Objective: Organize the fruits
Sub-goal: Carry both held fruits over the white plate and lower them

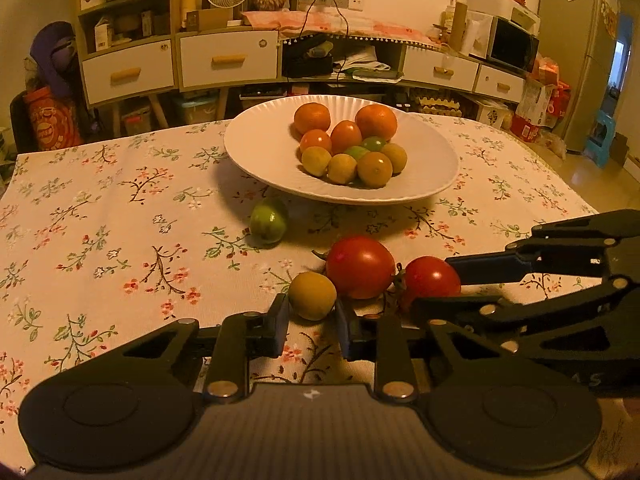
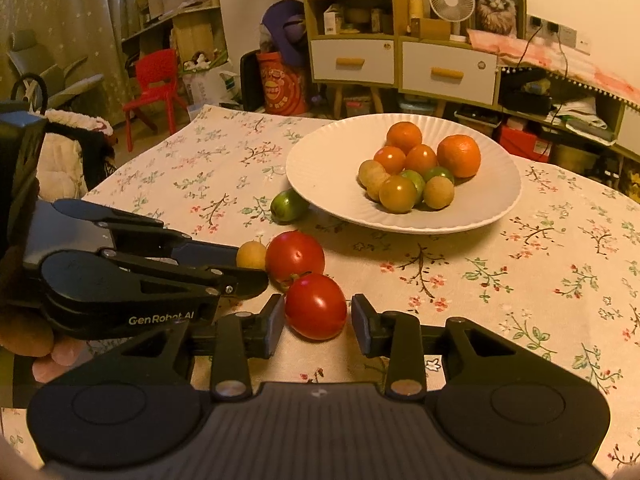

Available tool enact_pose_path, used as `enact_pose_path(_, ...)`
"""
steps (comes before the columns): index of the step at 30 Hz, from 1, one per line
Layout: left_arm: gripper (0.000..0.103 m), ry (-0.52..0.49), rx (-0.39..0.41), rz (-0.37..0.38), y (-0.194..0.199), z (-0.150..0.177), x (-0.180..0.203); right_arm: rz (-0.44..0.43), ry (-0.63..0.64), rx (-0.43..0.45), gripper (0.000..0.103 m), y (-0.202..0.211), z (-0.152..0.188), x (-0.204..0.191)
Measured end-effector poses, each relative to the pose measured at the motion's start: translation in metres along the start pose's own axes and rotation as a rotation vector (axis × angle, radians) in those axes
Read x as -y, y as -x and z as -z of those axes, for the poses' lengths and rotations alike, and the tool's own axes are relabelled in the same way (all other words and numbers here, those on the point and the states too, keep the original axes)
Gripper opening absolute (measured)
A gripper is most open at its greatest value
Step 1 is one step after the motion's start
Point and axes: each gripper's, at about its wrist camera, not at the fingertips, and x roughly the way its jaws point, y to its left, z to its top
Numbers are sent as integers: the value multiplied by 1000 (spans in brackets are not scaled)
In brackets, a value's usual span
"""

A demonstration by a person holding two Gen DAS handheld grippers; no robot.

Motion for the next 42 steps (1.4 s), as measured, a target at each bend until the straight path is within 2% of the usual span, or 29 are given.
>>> enact_pose_path(9,31,25,3,-2,6,-1,-6,-8,-2,7,32,1,1,1)
enact_pose_path(19,31,35,50,6,21,-12,-5,-9,-16,52,32,10,-8,3)
enact_pose_path(26,31,42,86,23,27,-24,0,23,-51,93,32,16,-21,18)
enact_pose_path(32,31,3,95,28,19,-35,8,68,-69,108,32,15,-33,39)
enact_pose_path(42,31,7,110,47,-16,-66,15,126,-66,116,32,-4,-55,73)
